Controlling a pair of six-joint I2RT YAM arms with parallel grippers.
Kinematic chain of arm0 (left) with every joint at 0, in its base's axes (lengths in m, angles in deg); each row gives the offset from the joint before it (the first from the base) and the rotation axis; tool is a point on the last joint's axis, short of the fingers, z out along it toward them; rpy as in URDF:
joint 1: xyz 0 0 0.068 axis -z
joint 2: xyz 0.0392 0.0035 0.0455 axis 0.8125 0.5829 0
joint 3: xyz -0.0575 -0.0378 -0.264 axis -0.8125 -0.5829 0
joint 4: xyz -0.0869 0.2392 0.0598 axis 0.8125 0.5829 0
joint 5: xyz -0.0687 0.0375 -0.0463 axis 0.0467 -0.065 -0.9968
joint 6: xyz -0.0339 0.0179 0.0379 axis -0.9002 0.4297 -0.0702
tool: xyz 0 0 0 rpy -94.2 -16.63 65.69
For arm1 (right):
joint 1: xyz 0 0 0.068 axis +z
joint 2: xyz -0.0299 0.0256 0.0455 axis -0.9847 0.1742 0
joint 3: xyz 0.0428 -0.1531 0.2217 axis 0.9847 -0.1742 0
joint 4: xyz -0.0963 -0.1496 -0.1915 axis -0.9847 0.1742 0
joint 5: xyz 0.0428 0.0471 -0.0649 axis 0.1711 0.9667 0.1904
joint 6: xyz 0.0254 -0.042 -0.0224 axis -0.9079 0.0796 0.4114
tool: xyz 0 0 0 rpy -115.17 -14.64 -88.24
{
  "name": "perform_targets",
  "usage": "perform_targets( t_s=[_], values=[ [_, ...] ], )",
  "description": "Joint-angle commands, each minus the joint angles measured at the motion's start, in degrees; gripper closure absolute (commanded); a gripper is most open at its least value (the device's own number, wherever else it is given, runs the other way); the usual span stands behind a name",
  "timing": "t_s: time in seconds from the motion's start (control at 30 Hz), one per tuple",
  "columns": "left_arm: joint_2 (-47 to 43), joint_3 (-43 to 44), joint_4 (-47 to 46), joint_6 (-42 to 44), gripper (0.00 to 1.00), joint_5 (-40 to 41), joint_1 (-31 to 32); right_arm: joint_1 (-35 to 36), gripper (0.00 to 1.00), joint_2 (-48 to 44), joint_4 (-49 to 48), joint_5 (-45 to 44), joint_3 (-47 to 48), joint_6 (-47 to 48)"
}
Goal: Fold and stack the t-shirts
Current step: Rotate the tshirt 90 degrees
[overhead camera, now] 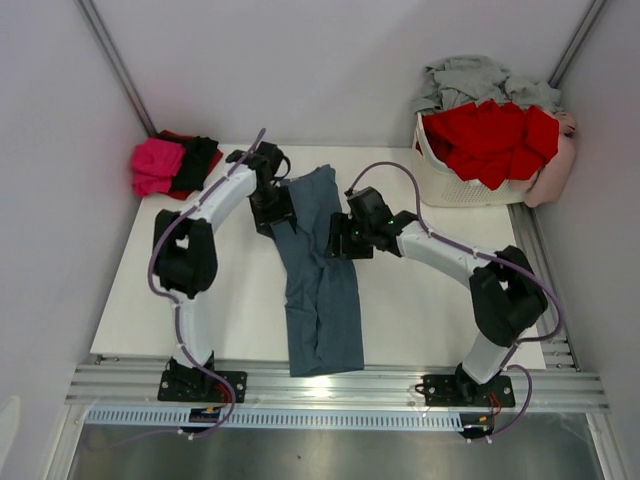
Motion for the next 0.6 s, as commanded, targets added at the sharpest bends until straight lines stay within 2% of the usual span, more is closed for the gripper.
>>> perform_targets(
  t_s=[0.0,0.13,0.27,0.43,0.57],
  values=[
    [8.8,8.04,4.98,-1.19,0.39,0.36,-0.85,0.72,0.35,-5.08,-1.9,1.24,-2.13,1.38],
    [15.57,11.4,7.7,-0.92,0.4,-1.83,-1.64,0.02,0.37,-5.79,-5.59,1.24,-2.41,3.05],
    [20.05,14.65,9.81,-0.05,0.41,-1.49,-2.61,-0.51,0.39,-2.02,-5.6,9.31,0.76,1.38],
    [24.71,19.56,12.44,1.71,0.4,-2.01,-3.32,0.89,0.4,-1.75,-7.97,16.53,-1.43,-2.05],
    [29.72,28.78,16.93,2.68,0.41,-2.01,-3.32,1.16,0.4,-1.13,-1.92,18.55,0.84,-0.04]
  ],
)
